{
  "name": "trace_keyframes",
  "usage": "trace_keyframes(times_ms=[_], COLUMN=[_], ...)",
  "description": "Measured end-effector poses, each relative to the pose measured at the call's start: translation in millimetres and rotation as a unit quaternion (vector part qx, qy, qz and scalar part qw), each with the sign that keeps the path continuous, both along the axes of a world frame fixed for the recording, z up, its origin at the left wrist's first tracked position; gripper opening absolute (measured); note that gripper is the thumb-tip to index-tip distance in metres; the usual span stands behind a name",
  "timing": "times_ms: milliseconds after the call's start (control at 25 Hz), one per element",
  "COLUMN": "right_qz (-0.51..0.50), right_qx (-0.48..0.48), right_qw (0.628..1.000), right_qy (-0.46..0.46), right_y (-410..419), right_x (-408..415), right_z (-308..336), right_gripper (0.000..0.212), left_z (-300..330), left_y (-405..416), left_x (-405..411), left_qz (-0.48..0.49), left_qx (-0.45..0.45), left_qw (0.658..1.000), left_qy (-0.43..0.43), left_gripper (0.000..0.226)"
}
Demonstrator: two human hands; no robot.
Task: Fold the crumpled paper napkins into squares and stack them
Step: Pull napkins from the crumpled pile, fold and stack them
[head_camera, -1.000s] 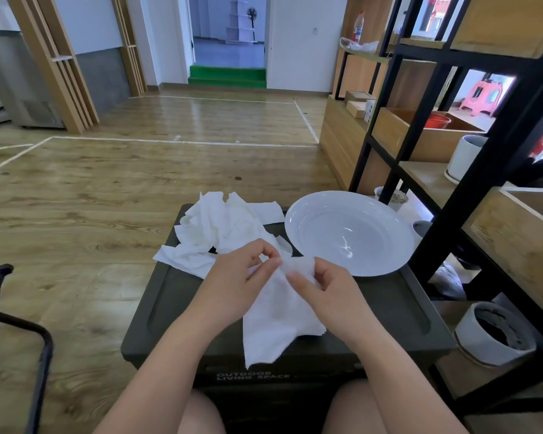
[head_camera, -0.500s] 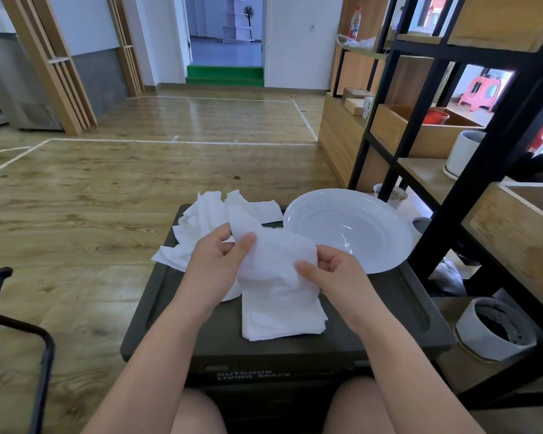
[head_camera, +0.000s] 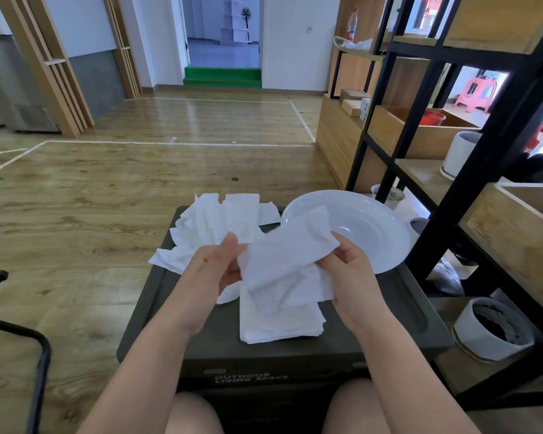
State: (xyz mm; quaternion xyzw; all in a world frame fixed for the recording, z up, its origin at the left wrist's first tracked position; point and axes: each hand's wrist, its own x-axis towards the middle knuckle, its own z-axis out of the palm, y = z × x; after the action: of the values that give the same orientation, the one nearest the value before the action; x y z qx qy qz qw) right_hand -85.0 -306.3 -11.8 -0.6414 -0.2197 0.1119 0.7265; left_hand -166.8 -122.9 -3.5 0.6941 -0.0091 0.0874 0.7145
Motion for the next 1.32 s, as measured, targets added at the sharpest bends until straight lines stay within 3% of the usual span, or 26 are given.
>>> trace_keyframes(times_ms=[80, 160, 200, 360, 480, 680, 840, 920, 1040, 1200, 1320], right_qz=[-0.007, -0.008, -0.008, -0.003, -0.009, -0.055, -0.007, -0.036, -0.100, -0.153, -0.145], right_qx=[-0.003, 0.002, 0.004, 0.020, 0.037, -0.008, -0.010, -0.064, -0.106, -0.065, -0.106], right_qw=[1.000, 0.999, 0.998, 0.999, 0.999, 0.998, 0.992, 0.993, 0.987, 0.986, 0.983], right_qy=[-0.025, -0.053, -0.061, -0.039, -0.028, -0.018, 0.125, 0.092, -0.074, -0.022, 0.041], right_y=[0.8, 2.3, 2.8, 3.4, 2.9, 3.0, 4.0, 6.3, 8.1, 14.4, 21.4], right_x=[-2.8, -6.5, -8.2, -9.6, -7.9, -5.9, 0.1, 1.1, -5.6, -1.2, 3.2], right_z=[2.1, 4.7, 6.0, 6.3, 5.4, 3.3, 9.4, 8.2, -1.5, -16.9, -30.6], right_gripper=[0.012, 0.019, 0.024, 0.026, 0.024, 0.038, 0.028, 0.019, 0.015, 0.014, 0.020], left_z=[0.7, 3.5, 2.5, 0.2, -2.8, -7.8, -6.8, -6.3, -9.2, -32.5, -50.8], left_y=[-5.8, -10.8, -11.5, -11.0, -12.7, -15.3, -15.5, -16.8, -19.5, -33.5, -41.4], left_x=[2.8, 4.4, 4.8, 2.7, 2.2, 2.9, 3.7, 4.5, 9.1, 15.5, 19.8], left_qz=[0.057, 0.108, 0.108, 0.108, 0.105, 0.177, 0.203, 0.200, 0.208, 0.207, 0.252], left_qx=[0.003, 0.040, 0.052, 0.059, 0.117, 0.132, 0.205, 0.229, 0.186, -0.017, -0.022], left_qw=[0.998, 0.993, 0.993, 0.992, 0.988, 0.975, 0.957, 0.952, 0.960, 0.976, 0.964], left_qy=[-0.002, -0.009, -0.003, 0.006, -0.003, -0.040, -0.033, -0.032, -0.028, 0.070, 0.083], left_gripper=[0.044, 0.017, 0.014, 0.020, 0.032, 0.017, 0.017, 0.017, 0.017, 0.020, 0.027])
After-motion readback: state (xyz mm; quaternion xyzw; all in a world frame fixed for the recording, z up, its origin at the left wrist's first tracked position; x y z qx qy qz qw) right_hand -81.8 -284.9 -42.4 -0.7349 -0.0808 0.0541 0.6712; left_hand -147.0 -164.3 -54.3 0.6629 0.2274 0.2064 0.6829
